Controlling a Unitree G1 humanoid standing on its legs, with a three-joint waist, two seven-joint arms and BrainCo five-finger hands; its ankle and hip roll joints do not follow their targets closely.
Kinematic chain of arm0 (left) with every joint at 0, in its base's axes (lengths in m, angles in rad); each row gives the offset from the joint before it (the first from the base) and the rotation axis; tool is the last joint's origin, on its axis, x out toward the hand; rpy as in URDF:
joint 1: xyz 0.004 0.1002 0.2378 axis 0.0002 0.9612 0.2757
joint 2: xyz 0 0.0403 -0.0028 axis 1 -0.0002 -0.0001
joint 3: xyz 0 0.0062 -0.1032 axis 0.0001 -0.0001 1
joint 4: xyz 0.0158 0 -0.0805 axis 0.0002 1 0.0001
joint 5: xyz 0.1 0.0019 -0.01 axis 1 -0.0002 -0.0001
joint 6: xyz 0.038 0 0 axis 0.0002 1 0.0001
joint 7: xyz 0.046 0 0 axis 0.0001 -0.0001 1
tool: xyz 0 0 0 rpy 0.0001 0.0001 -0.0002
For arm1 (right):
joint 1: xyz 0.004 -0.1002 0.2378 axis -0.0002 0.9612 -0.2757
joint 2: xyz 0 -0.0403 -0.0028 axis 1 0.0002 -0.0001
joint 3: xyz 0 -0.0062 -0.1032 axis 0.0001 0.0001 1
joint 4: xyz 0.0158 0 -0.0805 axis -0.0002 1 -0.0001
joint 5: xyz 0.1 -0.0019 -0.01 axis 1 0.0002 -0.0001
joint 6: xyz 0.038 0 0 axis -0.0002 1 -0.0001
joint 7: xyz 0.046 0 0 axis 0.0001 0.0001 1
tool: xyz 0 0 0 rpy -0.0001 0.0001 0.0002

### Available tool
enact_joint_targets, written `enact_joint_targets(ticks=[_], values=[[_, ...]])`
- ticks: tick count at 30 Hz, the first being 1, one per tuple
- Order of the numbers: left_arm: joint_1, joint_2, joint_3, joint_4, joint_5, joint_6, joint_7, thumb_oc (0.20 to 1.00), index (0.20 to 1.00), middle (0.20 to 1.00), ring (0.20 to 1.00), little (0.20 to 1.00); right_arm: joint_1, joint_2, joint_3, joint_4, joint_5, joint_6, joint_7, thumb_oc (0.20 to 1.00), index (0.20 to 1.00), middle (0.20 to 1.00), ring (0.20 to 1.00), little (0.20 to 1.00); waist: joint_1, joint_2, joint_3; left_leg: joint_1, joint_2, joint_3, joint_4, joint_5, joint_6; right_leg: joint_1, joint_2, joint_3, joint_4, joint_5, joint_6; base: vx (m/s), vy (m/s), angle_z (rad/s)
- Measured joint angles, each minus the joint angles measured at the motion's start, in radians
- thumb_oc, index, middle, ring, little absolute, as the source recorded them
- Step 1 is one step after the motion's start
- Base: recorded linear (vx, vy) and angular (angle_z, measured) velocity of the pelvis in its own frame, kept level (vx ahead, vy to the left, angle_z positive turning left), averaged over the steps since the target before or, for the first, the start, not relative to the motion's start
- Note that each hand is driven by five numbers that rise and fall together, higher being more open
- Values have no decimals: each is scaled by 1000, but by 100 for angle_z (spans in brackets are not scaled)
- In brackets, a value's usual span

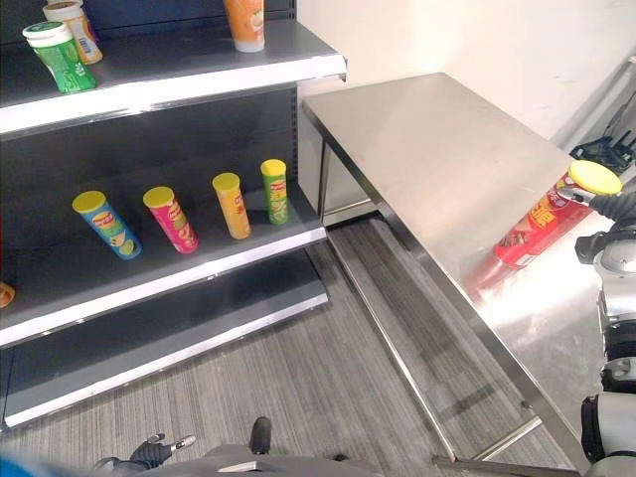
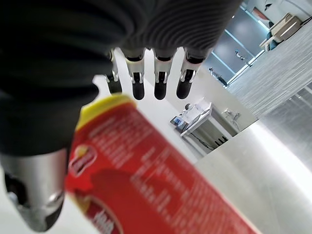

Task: Put the goods on the table back onto the shelves and tidy them up.

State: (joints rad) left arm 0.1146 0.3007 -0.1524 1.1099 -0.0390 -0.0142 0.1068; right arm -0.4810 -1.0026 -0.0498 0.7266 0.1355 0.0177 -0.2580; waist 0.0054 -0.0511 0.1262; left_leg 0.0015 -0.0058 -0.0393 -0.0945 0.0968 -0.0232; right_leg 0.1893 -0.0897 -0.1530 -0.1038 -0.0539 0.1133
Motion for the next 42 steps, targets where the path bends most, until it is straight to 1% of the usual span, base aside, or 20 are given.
enact_joint_targets(ticks=[3, 5, 11, 13, 14, 15, 16, 17, 18, 22, 29, 30, 32, 34, 36, 38, 39, 40, 41, 42], values=[[8, 0, 0, -20, -1, -4, -4, 1000, 1000, 1000, 1000, 1000, -26, -2, 22, 22, 0, 0, 8, 1000, 1000, 1000, 1000, 1000, 1, 0, 0, -4, -1, 0, 0, 2, 2, -5, 0, 0, 0, 0, 0, 0, 0, 0], [10, 1, -1, -36, -26, -5, -5, 1000, 1000, 1000, 1000, 1000, -51, -2, 29, 42, 1, 1, 9, 1000, 1000, 1000, 1000, 1000, 2, 1, 1, -10, -1, -1, 0, 2, 2, -11, 0, 0, 0, 0, 0, 0, 0, 0], [9, 1, -1, -36, -35, -6, -6, 1000, 1000, 1000, 1000, 1000, -70, -2, 61, 77, 3, 2, 27, 1000, 1000, 1000, 1000, 1000, 2, 3, 2, -11, 0, -1, 0, 2, 2, -12, 0, -1, 0, 0, 1, 0, 0, 0], [8, 2, -1, -36, -35, -6, -6, 1000, 1000, 1000, 1000, 1000, -83, -2, 72, 85, 25, 2, 34, 1000, 1000, 1000, 1000, 1000, 0, 3, 2, -11, 0, -1, 0, 2, 2, -12, 1, -1, 0, 0, 1, 0, 0, 0], [8, 2, -1, -36, -35, -6, -6, 1000, 1000, 1000, 1000, 1000, -86, -7, 86, 86, 31, 2, 41, 821, 821, 821, 821, 821, 0, 3, 2, -11, 0, -1, 0, 3, 2, -12, 1, -1, 0, 0, 1, 0, 0, 0], [7, 2, -1, -36, -36, -7, -7, 1000, 1000, 1000, 1000, 1000, -89, -15, 99, 86, 32, 1, 51, 558, 558, 558, 558, 558, 1, 2, 2, -11, 0, -1, 0, 3, 2, -12, 1, -1, 0, 0, 1, 0, 0, 0], [7, 2, -1, -36, -36, -7, -7, 1000, 1000, 1000, 1000, 1000, -93, -19, 105, 87, 38, 1, 60, 504, 504, 504, 504, 504, 1, 2, 3, -11, 0, -1, 0, 3, 2, -12, 1, -1, 0, 0, 0, 0, 0, 0], [8, 2, -1, -37, -36, -8, -11, 1000, 1000, 1000, 1000, 1000, -101, -24, 118, 89, 44, 1, 77, 325, 325, 325, 325, 325, 1, 0, 5, -11, 1, -1, 0, 3, 2, -12, 1, -1, 0, 0, 1, 0, 0, 0], [8, 2, -1, -37, -36, -8, -16, 1000, 1000, 1000, 1000, 1000, -113, -26, 127, 91, 55, 0, 85, 200, 200, 200, 200, 200, 0, 0, 7, -11, 1, -1, 0, 3, 2, -12, 1, -1, 0, 0, 0, 0, 0, 0], [9, 5, -2, -47, -37, -13, -33, 1000, 1000, 1000, 1000, 1000, -125, -37, 139, 98, 72, -4, 112, 200, 200, 200, 200, 200, 8, -4, 15, -12, 1, -2, 0, 3, 1, -13, 1, -2, 0, 0, 0, 0, 0, 0], [12, 7, 1, -64, -59, -18, -37, 1000, 1000, 1000, 1000, 1000, -120, -40, 130, 86, 71, 0, 111, 200, 200, 200, 200, 200, 17, -8, 22, -11, 2, -2, 0, 4, 1, -12, 3, -2, 0, -1, 1, -20, -17, 0], [33, 9, 14, -119, -71, -18, -37, 1000, 1000, 1000, 1000, 1000, -46, -39, 91, -52, 71, -1, 108, 200, 200, 200, 200, 200, 16, -6, 27, -11, 3, -2, 0, 5, 0, -12, 7, -1, 0, -1, 1, -69, -74, 1], [40, 10, 17, -159, -74, -20, -37, 1000, 1000, 1000, 1000, 1000, 36, -30, 30, -179, 71, -7, 103, 200, 200, 200, 200, 200, 20, -1, 32, -11, 4, -5, 0, 7, -3, -9, 10, -3, 0, 0, 1, -64, -77, 3], [46, 10, 43, -177, -74, -20, -37, 1000, 1000, 1000, 1000, 1000, 131, 17, -58, -313, 70, -19, 89, 200, 200, 200, 200, 200, 24, -3, 35, -11, 7, -11, 0, 10, -6, -6, 15, -8, 0, -1, 1, -78, -89, 8], [46, 13, 65, -193, -74, -19, -37, 1000, 1000, 1000, 1000, 1000, 198, 48, -100, -431, 61, -40, 85, 200, 200, 200, 200, 200, 26, 2, 53, -16, 14, -32, 1, 20, -16, -1, 27, -23, 0, -1, 0, -114, -114, 22], [45, 15, 71, -201, -74, -18, -37, 1000, 1000, 1000, 1000, 1000, 218, 63, -110, -482, 60, -52, 84, 200, 200, 200, 200, 200, 28, 5, 71, -18, 20, -52, 1, 30, -26, 6, 38, -40, 0, 1, -7, -211, -145, 31], [50, 15, 70, -215, -74, -18, -38, 1000, 1000, 1000, 1000, 1000, 222, 76, -115, -502, 58, -53, 74, 200, 200, 200, 200, 200, 37, 13, 77, -28, 21, -69, 1, 41, -36, 5, 51, -52, 2, -3, -11, -186, -114, 55], [52, 17, 71, -261, -74, -18, -39, 1000, 1000, 1000, 1000, 1000, 272, 111, -176, -579, 56, -56, 57, 200, 200, 200, 200, 200, 39, 17, 80, -64, 21, -106, 12, 53, -54, -14, 63, -85, 0, -12, -18, -214, -86, 88], [39, 12, 68, -310, -74, -19, -44, 1000, 1000, 1000, 1000, 1000, 290, 136, -206, -653, 56, -87, 53, 200, 200, 200, 200, 200, 47, 37, 106, -96, 48, -139, 3, 66, -83, -35, 81, -115, -1, -2, -45, -197, -62, 83], [23, 9, 59, -295, -74, -18, -46, 1000, 1000, 1000, 1000, 1000, 280, 142, -193, -659, 36, -93, 51, 200, 200, 200, 200, 200, 70, 56, 113, -115, 53, -147, 12, 72, -93, -41, 95, -126, 5, 7, -54, -307, -36, 89]])
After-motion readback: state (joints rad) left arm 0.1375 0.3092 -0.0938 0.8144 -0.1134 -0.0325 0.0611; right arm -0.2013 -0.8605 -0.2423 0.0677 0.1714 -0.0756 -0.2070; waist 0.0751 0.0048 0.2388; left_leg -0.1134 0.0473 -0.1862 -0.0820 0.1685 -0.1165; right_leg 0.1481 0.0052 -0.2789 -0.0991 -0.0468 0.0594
